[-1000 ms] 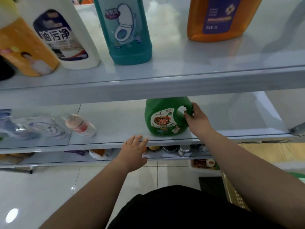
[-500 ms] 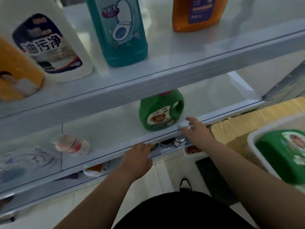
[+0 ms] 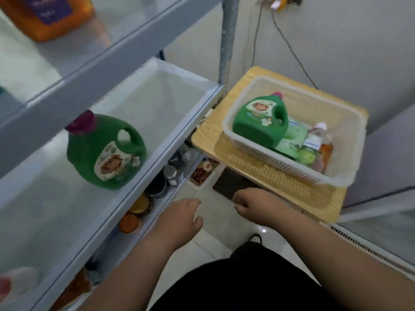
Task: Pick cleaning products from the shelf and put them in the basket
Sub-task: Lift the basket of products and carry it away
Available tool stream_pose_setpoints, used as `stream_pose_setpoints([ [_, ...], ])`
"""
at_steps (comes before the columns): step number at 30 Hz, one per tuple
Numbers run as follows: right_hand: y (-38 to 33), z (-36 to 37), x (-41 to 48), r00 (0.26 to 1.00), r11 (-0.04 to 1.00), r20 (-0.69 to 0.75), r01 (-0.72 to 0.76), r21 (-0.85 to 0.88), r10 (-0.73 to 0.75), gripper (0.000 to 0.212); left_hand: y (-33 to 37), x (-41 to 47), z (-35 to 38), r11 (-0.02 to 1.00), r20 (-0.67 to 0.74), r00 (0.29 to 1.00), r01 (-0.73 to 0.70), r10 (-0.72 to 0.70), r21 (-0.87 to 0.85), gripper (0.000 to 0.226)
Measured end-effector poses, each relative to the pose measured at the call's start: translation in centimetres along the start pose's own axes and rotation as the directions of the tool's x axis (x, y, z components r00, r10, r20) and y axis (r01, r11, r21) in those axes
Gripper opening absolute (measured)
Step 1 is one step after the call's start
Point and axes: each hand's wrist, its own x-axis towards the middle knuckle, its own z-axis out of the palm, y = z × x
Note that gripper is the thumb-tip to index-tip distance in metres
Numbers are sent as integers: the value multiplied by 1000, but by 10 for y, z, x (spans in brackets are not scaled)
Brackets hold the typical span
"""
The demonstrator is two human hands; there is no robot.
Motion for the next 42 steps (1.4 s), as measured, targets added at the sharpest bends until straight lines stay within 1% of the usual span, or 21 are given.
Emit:
stream_pose_setpoints([
  [4, 48, -18, -24, 982, 994, -158, -93, 51, 100, 19, 39, 33, -7, 998, -6, 998, -66, 66, -7, 51],
  [6, 73, -32, -32, 964, 982, -210, -139, 125, 163, 21, 55, 54, -15, 998, -9, 999, -51, 51, -19, 49],
  [8, 101, -44, -38, 935, 972, -291, -158, 176, 205, 27, 73, 77, -25, 999, -28, 999, -20, 19, -33, 46],
  [12, 160, -64, -45, 861, 948, -431, -157, 276, 269, 28, 106, 129, -39, 984, -104, 994, 17, -36, -175, 34],
  [15, 200, -76, -49, 806, 934, -491, -204, 292, 329, 33, 122, 161, -43, 967, -151, 983, 60, -100, -248, 41],
  [16, 210, -79, -51, 777, 927, -517, -228, 299, 358, 34, 125, 169, -43, 965, -180, 977, 65, -113, -254, 44],
  [18, 228, -81, -51, 693, 894, -572, -276, 352, 439, 42, 130, 185, -45, 963, -248, 962, 51, -119, -265, 48],
  [19, 235, -81, -51, 659, 860, -562, -301, 413, 500, 52, 132, 193, -48, 965, -281, 953, 38, -113, -260, 50],
  [20, 241, -81, -50, 639, 815, -525, -323, 481, 562, 65, 133, 202, -52, 970, -313, 944, 28, -106, -243, 52],
  [22, 252, -76, -46, 627, 722, -429, -333, 607, 650, 85, 128, 219, -60, 981, -364, 925, 37, -106, -190, 55],
  [24, 261, -70, -39, 608, 618, -353, -302, 726, 711, 95, 120, 237, -66, 985, -385, 915, 60, -119, -162, 58],
  [26, 266, -69, -32, 571, 511, -293, -267, 817, 767, 97, 115, 259, -75, 983, -385, 914, 65, -127, -171, 62],
  [28, 268, -70, -25, 522, 412, -248, -225, 883, 816, 90, 110, 286, -86, 970, -334, 930, 79, -155, -230, 73],
  [29, 269, -71, -23, 495, 370, -223, -222, 902, 840, 83, 108, 300, -91, 957, -273, 944, 106, -183, -271, 79],
  [31, 272, -71, -21, 452, 308, -163, -267, 913, 877, 64, 105, 327, -98, 941, -135, 969, 159, -206, -300, 86],
  [32, 273, -71, -20, 448, 280, -128, -291, 915, 885, 57, 103, 339, -99, 943, -90, 975, 168, -201, -287, 86],
  [34, 274, -73, -20, 440, 219, -59, -322, 921, 896, 49, 102, 360, -102, 945, -52, 981, 167, -189, -281, 79],
  [35, 274, -75, -19, 432, 200, -40, -331, 922, 901, 45, 103, 368, -103, 935, -37, 981, 169, -189, -312, 73],
  [38, 273, -78, -16, 390, 178, -39, -325, 929, 920, 33, 103, 384, -103, 884, 27, 978, 199, -207, -423, 62],
  [42, 275, -71, -16, 350, 152, -41, -296, 943, 936, 34, 105, 392, -102, 847, 49, 972, 224, -230, -482, 54],
])
